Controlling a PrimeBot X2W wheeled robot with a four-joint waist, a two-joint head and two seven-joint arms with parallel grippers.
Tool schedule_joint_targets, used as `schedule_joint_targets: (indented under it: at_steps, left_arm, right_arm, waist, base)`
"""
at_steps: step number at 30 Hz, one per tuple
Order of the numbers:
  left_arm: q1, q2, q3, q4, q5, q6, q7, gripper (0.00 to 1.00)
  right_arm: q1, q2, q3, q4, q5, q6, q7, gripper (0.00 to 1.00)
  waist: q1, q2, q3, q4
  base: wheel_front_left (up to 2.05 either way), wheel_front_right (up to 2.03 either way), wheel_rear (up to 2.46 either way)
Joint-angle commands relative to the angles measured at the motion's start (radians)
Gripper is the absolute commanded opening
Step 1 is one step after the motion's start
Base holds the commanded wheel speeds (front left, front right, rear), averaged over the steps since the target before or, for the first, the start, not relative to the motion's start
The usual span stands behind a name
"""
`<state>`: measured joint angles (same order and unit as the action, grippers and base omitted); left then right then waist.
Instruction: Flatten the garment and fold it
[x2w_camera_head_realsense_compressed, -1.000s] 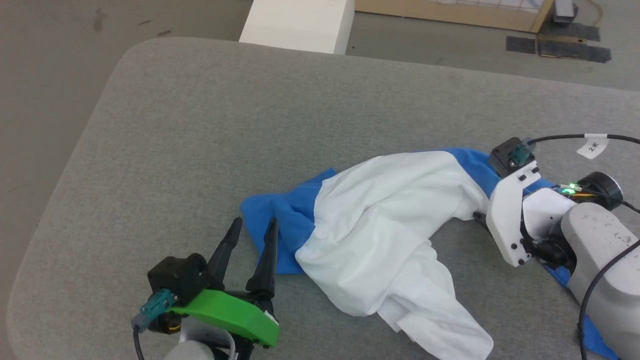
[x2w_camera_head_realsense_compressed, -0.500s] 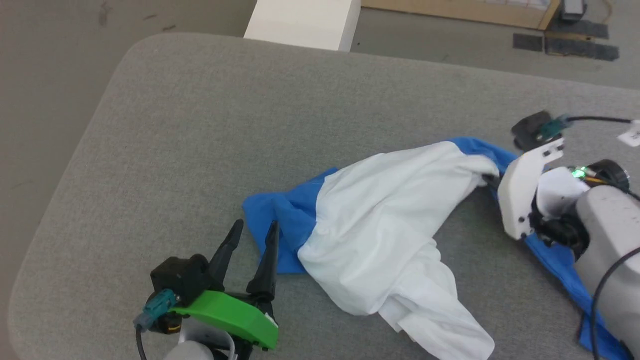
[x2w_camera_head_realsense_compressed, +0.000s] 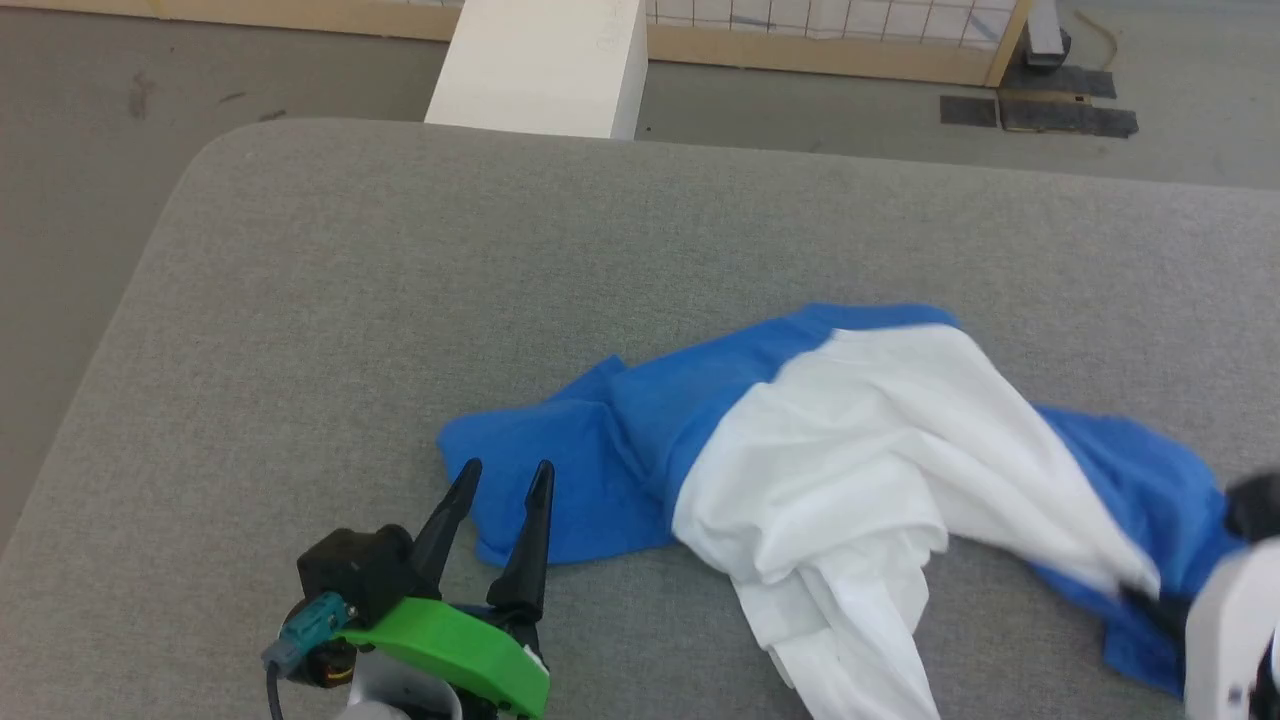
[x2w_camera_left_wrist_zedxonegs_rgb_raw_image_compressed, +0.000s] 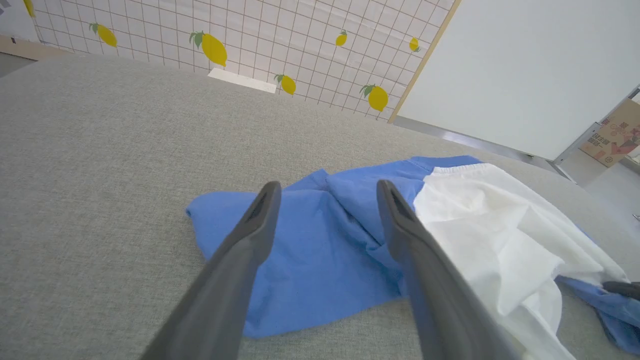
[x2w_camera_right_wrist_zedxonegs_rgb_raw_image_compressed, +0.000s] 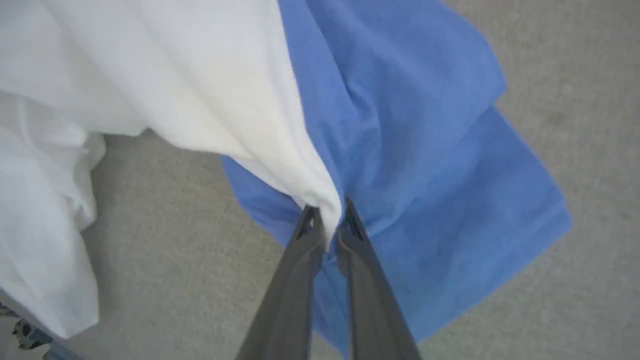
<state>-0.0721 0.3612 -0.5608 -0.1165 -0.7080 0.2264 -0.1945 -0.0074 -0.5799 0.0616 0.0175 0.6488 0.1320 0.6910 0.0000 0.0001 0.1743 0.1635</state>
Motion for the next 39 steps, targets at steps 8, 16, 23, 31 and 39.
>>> schedule_joint_targets:
  at_steps: [8,16,23,31,39]
  left_arm:
    - [-0.009,0.015,0.005,-0.003,-0.002,0.005,0.015,1.00]
    - [0.002,0.020,0.009,-0.003,-0.013,0.010,0.015,1.00]
    - [0.001,0.023,0.011,-0.002,-0.016,0.007,0.010,1.00]
    - [-0.012,0.034,0.012,0.002,-0.008,0.006,0.008,1.00]
    - [-0.024,0.053,0.011,0.008,0.035,0.027,-0.003,1.00]
  right_arm:
    - [0.205,0.113,-0.075,-0.119,-0.090,-0.001,0.096,0.31]
    - [0.141,0.183,-0.108,-0.238,-0.104,-0.001,0.081,1.00]
    - [0.113,0.222,-0.127,-0.422,0.029,-0.001,0.141,1.00]
    - [0.048,0.350,-0.266,-0.499,-0.182,-0.001,-0.217,1.00]
    - [0.143,0.521,-0.323,-0.418,-0.402,-0.001,-0.607,1.00]
  waist:
    - [0.0000,-0.0001,0.020,-0.021]
    - [0.0000,-0.0001,-0.018,-0.070]
    - [0.0000,-0.0001,-0.033,-0.098]
    - [0.0000,-0.0001,-0.031,-0.115]
    - [0.0000,-0.0001,-0.027,-0.130]
  base:
    - [0.00,0.00,0.00]
    - [0.00,0.00,0.00]
    - [0.00,0.00,0.00]
    - [0.00,0.00,0.00]
    - [0.00,0.00,0.00]
